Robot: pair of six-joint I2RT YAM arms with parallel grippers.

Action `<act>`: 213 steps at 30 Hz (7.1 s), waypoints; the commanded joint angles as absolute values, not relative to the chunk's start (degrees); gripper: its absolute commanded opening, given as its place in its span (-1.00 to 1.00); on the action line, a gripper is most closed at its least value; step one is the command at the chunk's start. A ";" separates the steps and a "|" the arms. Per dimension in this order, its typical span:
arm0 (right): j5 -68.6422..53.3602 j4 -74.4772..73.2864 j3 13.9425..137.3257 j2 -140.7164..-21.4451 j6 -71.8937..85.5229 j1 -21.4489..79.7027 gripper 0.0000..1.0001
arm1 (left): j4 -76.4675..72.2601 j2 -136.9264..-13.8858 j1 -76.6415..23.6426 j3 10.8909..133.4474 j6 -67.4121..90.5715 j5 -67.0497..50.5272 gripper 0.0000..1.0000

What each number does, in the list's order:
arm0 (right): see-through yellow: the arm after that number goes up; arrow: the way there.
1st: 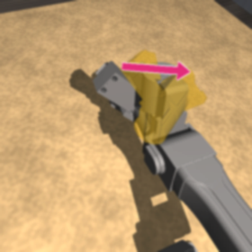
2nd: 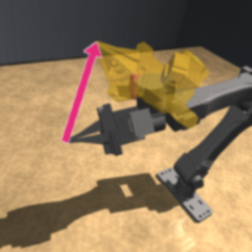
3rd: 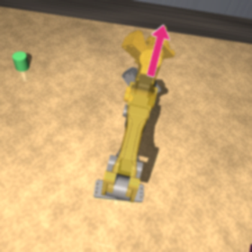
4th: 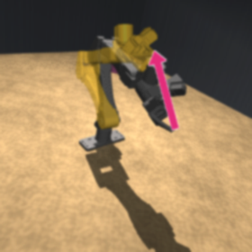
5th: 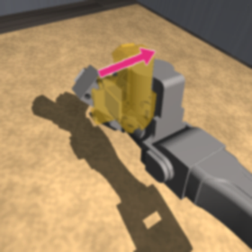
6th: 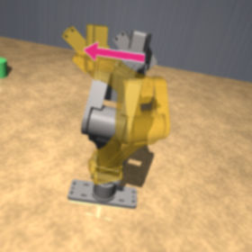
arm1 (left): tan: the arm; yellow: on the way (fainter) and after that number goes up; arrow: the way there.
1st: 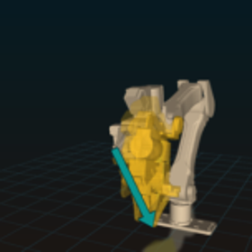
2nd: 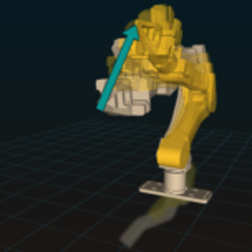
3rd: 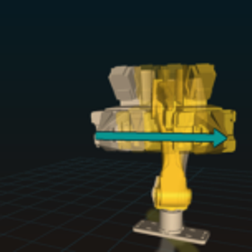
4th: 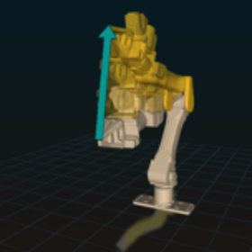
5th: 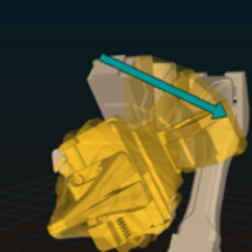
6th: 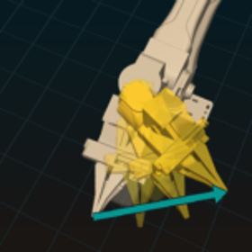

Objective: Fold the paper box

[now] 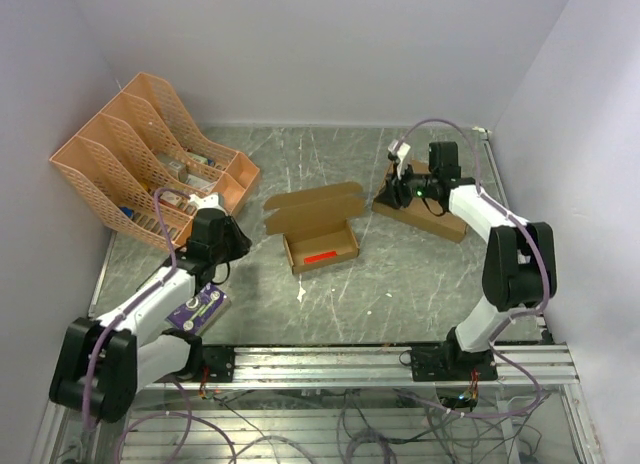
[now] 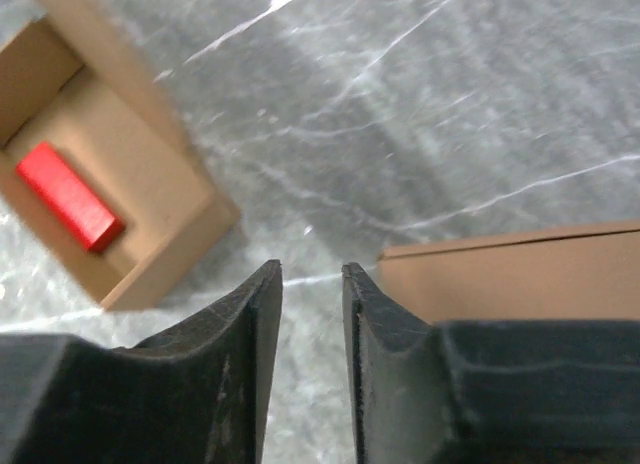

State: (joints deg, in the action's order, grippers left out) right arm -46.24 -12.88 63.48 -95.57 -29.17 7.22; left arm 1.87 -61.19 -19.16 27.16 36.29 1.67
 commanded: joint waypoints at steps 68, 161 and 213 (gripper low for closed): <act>-58.44 -46.85 91.72 -113.70 -47.02 11.60 0.12 | -1.39 -76.38 -13.54 44.56 3.49 -33.01 0.19; 5.89 10.71 60.00 -96.88 10.83 33.39 -1.00 | -20.89 -86.58 -36.97 48.70 22.73 25.67 -0.86; 17.91 19.07 43.26 -88.63 22.77 39.37 -1.00 | -26.98 -80.95 -43.86 37.37 22.46 31.45 -0.87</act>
